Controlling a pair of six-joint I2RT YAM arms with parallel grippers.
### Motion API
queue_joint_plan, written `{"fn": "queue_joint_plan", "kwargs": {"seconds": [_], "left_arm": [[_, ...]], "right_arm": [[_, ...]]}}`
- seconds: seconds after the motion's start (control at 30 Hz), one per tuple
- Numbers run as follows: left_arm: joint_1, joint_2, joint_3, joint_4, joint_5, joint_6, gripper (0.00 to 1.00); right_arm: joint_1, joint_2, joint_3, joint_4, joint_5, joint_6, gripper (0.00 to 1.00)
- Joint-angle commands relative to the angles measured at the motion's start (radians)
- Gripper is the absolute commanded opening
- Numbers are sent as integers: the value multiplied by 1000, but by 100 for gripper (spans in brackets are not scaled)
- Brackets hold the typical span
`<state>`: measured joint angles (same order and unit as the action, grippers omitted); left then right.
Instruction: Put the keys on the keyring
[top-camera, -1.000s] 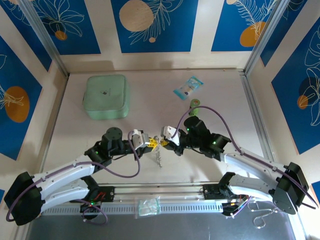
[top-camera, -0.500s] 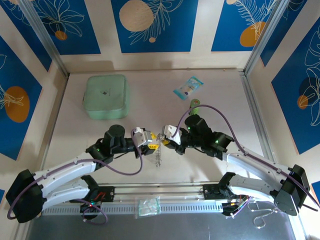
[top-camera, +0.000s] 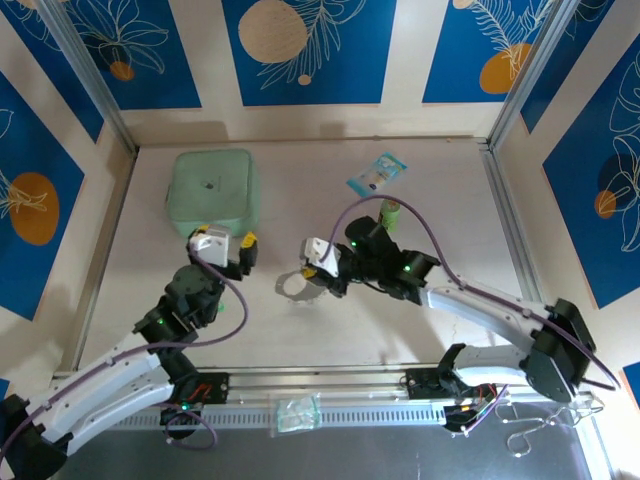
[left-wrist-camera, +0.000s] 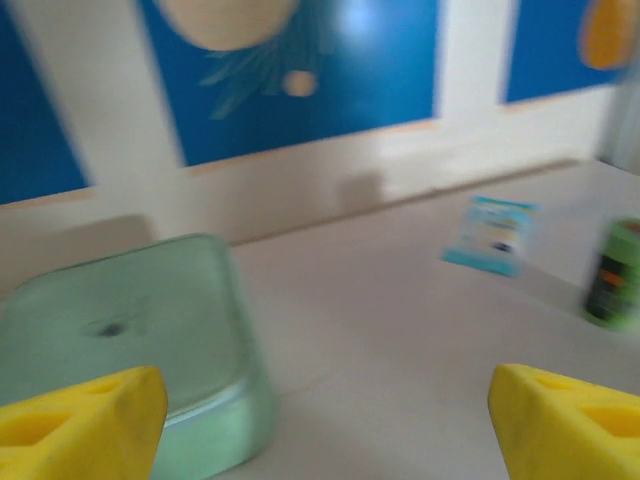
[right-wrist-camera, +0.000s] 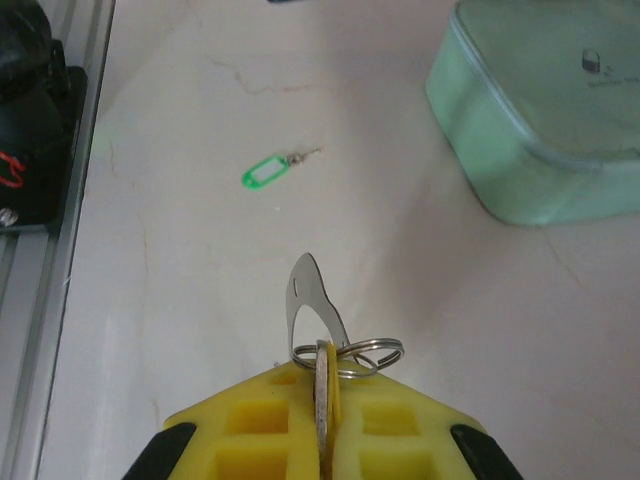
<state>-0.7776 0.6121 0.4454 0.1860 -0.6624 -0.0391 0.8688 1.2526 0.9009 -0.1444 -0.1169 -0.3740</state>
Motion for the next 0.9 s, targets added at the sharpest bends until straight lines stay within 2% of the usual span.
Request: {"fn": "queue_joint_plan", "kwargs": {"seconds": [0.0,0.23,0.47,0.7,0.87], "left_arm": [[10,-58,-10,-56,-212,-68,81],[11,-98,-2,-123,-186,-63,82],[11,-103,-4,-141,-144,-50,84],[13,-68,-11,-110,-90,-45,85],[13,-21,4,-80,-61,-50,85]], "right_arm": [[2,85,94,152,-35,-28,4],[-21,299,254,181,-58,-109,4],[-12,306,152,137,-70,-171,4],[-11,188,22,-93,49,-226,5],[-6,196,64,-402,104,-254,5]]}}
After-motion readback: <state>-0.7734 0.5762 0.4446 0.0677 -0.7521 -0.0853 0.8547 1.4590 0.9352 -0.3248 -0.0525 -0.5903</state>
